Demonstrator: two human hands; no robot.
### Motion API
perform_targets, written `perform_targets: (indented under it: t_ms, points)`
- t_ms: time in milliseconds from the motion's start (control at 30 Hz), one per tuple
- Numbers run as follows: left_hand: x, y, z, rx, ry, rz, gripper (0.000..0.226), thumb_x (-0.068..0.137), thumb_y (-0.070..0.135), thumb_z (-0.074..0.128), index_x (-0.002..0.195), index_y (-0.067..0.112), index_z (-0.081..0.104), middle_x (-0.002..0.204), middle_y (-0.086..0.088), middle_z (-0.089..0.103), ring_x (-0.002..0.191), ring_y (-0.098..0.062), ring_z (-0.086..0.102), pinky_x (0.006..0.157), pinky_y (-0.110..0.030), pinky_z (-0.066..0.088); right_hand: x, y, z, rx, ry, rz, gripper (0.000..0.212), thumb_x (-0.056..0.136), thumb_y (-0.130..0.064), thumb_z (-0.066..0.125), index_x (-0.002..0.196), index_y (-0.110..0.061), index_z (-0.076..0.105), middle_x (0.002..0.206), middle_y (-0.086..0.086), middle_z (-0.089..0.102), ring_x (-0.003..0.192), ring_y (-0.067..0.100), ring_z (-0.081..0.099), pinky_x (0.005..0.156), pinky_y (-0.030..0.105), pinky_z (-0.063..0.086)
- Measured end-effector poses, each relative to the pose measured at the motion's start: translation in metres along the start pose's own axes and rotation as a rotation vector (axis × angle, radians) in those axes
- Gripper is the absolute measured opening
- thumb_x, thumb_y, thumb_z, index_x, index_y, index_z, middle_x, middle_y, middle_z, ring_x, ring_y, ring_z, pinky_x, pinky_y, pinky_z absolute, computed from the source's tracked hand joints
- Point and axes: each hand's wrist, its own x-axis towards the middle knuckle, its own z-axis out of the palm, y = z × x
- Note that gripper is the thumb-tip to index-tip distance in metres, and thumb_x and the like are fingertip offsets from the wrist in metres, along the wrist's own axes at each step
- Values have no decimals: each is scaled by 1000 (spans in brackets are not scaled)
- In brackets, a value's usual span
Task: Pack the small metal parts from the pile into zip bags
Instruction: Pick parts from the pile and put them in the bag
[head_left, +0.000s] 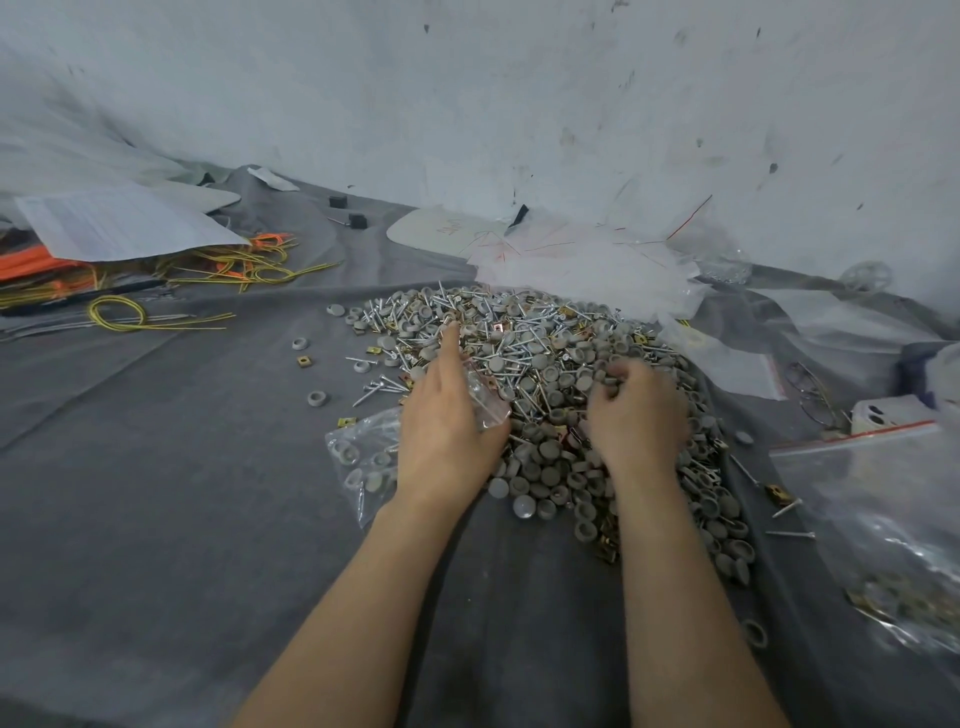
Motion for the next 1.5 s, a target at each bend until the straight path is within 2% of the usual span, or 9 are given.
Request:
perform_targets:
  t_ms: [100, 267, 533, 667, 800, 933, 1067, 1267, 1500]
  points:
    - [0, 0, 0, 11, -4, 5, 97, 81, 21, 73, 152, 15, 8, 148, -7, 38, 132, -21, 36, 106, -28, 29, 4, 9, -3, -227, -230, 100, 36, 91, -29, 57, 126, -18, 56, 134, 13, 48, 126, 35, 41, 103, 51, 37]
    - [0, 0, 1, 6, -2, 4, 96, 81, 20, 73, 152, 15, 8, 149, -6, 37, 133, -21, 35, 108, -29, 28, 1, 6, 7, -159, -199, -90, 33, 91, -12, 55, 123, -15, 60, 125, 8, 58, 116, 28, 52, 93, 38, 46]
    - [0, 0, 1, -2, -11, -1, 97, 81, 21, 73, 152, 17, 7, 148, -5, 38, 133, -21, 36, 108, -31, 30, 4, 10, 13, -31, -193, -94, 36, 89, -4, 55, 122, -17, 62, 125, 5, 60, 114, 25, 54, 90, 33, 47]
    - [1, 0, 1, 2, -10, 0, 97, 81, 21, 73, 152, 17, 8, 148, -5, 39, 132, -22, 38, 108, -33, 32, 4, 9, 16, 135, -136, -107, 21, 91, -7, 55, 107, -14, 67, 108, 2, 66, 89, 15, 59, 74, 25, 46]
    - [1, 1, 0, -9, -13, -7, 95, 81, 21, 72, 152, 17, 9, 145, -6, 42, 128, -24, 42, 105, -39, 37, 1, -1, 22, 359, -114, -140, 9, 91, -11, 60, 93, -17, 65, 87, -8, 59, 68, -4, 50, 56, 2, 37]
    - [1, 0, 0, -16, -15, -10, 98, 80, 22, 73, 152, 19, 7, 147, -4, 39, 132, -23, 38, 107, -38, 36, 0, -4, 23, 574, -141, -55, 11, 91, -7, 59, 95, -15, 65, 87, -5, 63, 83, 10, 64, 69, 9, 45]
    - [0, 0, 1, -15, -12, -7, 98, 81, 22, 73, 152, 18, 6, 149, -4, 37, 134, -21, 35, 109, -33, 32, 1, -3, 22, 614, -108, -58, 22, 90, -6, 61, 111, -12, 64, 97, -7, 62, 88, 4, 58, 65, 2, 40]
    - [0, 0, 1, -27, -6, -4, 95, 82, 22, 72, 152, 15, 8, 146, -5, 40, 132, -20, 36, 107, -30, 30, -2, -8, 21, 694, -64, -90, 14, 88, -7, 63, 95, -19, 60, 90, -9, 60, 83, 0, 58, 70, 3, 42]
    - [0, 0, 0, -39, -21, 5, 93, 83, 19, 70, 152, 14, 8, 145, -8, 42, 131, -21, 39, 107, -34, 34, -17, -27, 20, 745, -324, -265, 19, 87, -8, 65, 86, -27, 66, 83, -16, 66, 74, -12, 60, 67, 1, 42]
